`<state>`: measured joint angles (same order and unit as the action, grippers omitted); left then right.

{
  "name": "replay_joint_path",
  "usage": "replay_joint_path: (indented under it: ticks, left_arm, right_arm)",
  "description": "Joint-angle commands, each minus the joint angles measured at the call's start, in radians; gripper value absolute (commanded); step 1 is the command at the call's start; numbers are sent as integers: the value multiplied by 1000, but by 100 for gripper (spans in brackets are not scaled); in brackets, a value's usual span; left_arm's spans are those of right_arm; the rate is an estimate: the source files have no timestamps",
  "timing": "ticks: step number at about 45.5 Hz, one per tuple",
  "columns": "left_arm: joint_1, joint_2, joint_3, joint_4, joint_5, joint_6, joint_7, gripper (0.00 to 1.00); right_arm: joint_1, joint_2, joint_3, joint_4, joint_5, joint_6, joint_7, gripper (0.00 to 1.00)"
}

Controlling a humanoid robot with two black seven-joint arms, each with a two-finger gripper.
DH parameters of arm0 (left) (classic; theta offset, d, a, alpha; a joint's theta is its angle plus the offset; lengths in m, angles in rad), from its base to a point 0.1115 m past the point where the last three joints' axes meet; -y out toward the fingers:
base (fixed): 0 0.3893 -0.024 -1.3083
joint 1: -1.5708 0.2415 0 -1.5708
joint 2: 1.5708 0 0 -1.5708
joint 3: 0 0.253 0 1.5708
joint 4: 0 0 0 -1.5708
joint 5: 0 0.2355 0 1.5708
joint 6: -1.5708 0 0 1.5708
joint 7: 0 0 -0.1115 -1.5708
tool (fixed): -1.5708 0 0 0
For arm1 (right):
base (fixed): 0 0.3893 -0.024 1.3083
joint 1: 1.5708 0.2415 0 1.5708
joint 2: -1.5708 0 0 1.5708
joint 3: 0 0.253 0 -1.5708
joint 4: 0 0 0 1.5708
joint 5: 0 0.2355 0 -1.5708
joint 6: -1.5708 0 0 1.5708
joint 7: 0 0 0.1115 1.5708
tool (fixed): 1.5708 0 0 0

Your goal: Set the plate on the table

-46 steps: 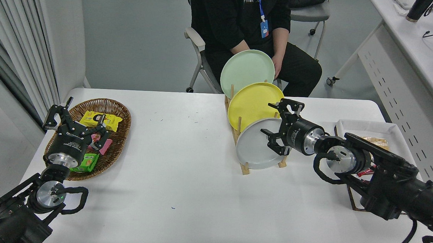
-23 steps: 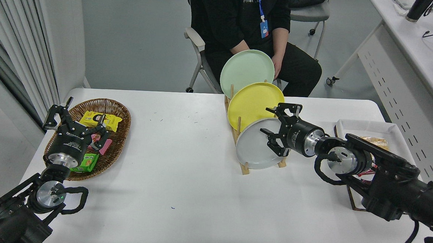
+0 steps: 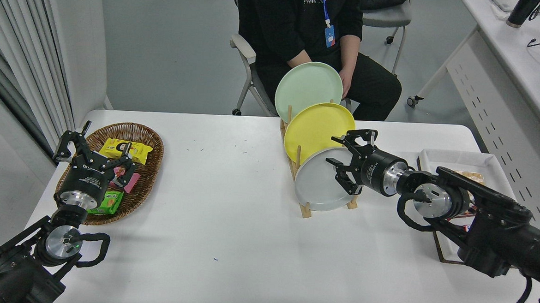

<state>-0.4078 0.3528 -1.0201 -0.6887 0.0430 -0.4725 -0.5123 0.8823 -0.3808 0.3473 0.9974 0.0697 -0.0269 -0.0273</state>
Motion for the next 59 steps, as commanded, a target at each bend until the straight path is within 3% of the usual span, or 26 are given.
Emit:
replay_joint_path:
  ticks: [1, 59]
  left_arm:
    - [0, 0, 0, 0, 0, 0, 0, 98]
    - [0, 0, 0, 0, 0, 0, 0, 98]
  right_arm:
    - [0, -7, 2, 3, -24, -1, 0, 43]
    - [0, -10, 13, -3, -39, -4, 1, 20]
